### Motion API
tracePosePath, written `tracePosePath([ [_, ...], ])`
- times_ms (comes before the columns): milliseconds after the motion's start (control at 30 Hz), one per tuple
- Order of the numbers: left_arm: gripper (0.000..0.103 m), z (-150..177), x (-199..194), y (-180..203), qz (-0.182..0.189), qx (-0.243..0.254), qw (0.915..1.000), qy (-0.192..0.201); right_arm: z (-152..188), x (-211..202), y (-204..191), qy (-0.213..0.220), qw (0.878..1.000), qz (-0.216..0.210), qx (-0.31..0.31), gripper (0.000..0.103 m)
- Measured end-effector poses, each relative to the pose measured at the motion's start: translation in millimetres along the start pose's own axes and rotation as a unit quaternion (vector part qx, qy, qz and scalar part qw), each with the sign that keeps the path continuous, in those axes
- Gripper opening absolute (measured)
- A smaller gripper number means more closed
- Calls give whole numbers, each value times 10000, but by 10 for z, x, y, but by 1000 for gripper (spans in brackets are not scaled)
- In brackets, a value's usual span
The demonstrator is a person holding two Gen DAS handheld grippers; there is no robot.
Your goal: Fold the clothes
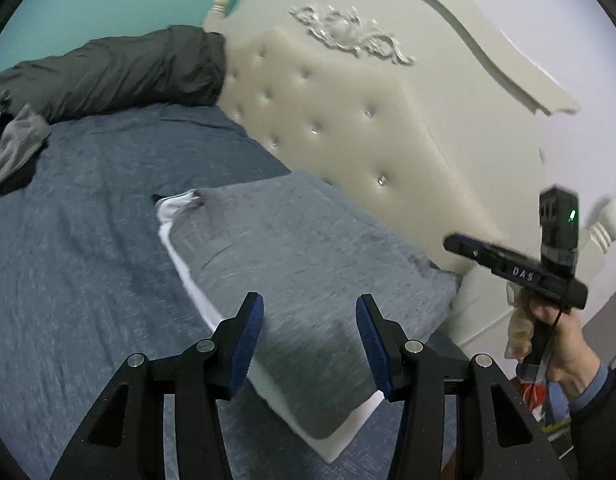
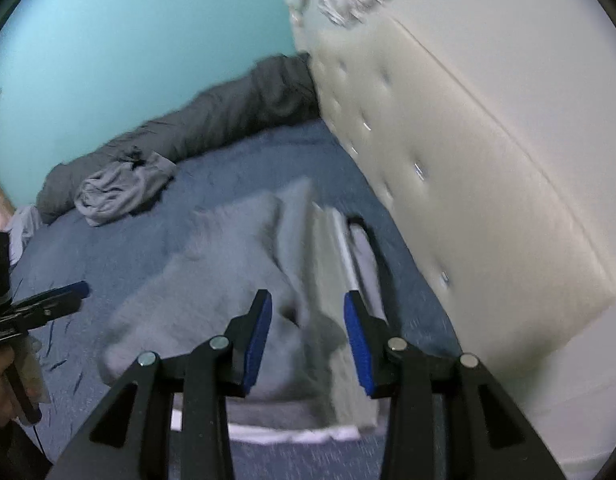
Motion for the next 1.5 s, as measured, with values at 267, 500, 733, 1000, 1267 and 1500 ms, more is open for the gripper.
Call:
tracePosePath([
  [267,52,245,481,147,-75,352,9979,-541,55,462,-286,-477,9973,106,-548,10],
  [500,52,508,664,164,-205,610,9959,-642,417,846,142,-804,9956,489,-32,0],
  [733,52,549,678,175,-343,772,9942,-669,642,957,343,-725,9953,528,356,0],
  [1000,50,513,583,148,-382,789,9939,-670,396,558,134,-218,9983,450,314,0],
  [1267,50,589,531,238,-417,937,9926,-647,856,547,241,-222,9979,555,258,0],
  [1500,50,678,561,207,-409,855,9933,-661,1115,645,313,-55,9972,618,413,0],
])
Point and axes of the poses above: each gripper's, at about its wrist camera, not at the fingertips, and x roughly the way its jaws point, y to its right, z to its underside, the point moved 10 cm from there along x, roughly the way its jaws point
